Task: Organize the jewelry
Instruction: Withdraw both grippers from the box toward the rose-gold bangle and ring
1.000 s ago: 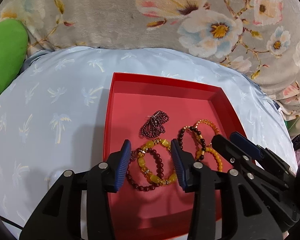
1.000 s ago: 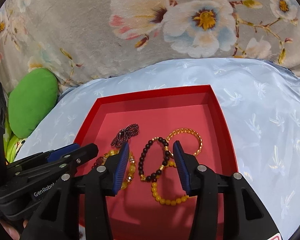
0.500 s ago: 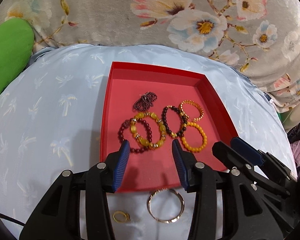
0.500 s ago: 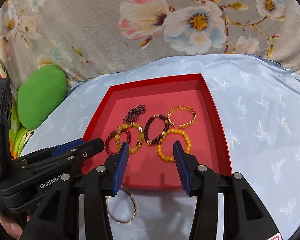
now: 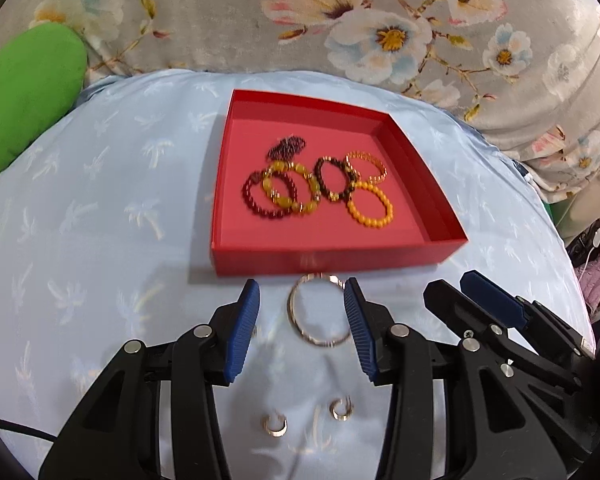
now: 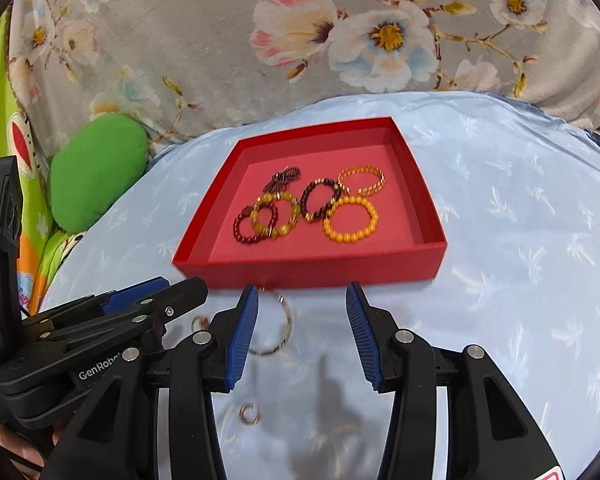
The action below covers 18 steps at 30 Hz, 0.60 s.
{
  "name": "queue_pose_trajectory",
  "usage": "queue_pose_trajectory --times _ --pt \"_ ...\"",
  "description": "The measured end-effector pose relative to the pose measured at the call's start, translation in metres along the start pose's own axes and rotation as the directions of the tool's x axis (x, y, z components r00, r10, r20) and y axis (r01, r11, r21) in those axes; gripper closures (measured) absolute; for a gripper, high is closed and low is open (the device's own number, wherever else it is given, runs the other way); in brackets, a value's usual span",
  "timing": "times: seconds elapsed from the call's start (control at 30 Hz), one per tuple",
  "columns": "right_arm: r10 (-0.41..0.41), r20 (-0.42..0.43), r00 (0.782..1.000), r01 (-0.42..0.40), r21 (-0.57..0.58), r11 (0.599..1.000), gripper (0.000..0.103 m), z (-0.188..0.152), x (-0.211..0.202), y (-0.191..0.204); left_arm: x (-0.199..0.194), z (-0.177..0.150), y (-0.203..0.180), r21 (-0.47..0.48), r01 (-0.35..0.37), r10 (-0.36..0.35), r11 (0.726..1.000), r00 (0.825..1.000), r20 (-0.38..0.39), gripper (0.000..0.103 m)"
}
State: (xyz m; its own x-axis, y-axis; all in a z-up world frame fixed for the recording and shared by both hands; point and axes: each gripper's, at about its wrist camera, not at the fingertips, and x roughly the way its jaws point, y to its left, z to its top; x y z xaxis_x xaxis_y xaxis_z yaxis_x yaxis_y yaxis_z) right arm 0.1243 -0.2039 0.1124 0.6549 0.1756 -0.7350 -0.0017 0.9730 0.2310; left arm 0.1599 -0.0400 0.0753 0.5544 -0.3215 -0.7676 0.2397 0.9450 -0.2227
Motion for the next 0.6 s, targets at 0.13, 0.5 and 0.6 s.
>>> queue_pose_trajectory --times 0.13,0.5,0.6 --pt "0.003 -0.024 1.000 -0.003 0.002 1.000 0.057 -0.024 -0.009 0.002 -0.006 -0.023 0.001 0.006 -0.002 0.002 1.000 1.000 -0.019 0.061" --pt "0.012 -0.090 0.996 -0.012 -0.005 1.000 0.057 -0.073 -0.009 0.007 -0.013 -0.076 0.008 0.039 -0.048 0.050 0.998 0.997 -0.064 0.057" --pt "0.014 -0.103 0.995 -0.015 -0.009 1.000 0.057 -0.078 -0.003 0.009 -0.011 -0.084 0.016 0.024 -0.045 0.047 0.999 0.995 -0.083 0.057"
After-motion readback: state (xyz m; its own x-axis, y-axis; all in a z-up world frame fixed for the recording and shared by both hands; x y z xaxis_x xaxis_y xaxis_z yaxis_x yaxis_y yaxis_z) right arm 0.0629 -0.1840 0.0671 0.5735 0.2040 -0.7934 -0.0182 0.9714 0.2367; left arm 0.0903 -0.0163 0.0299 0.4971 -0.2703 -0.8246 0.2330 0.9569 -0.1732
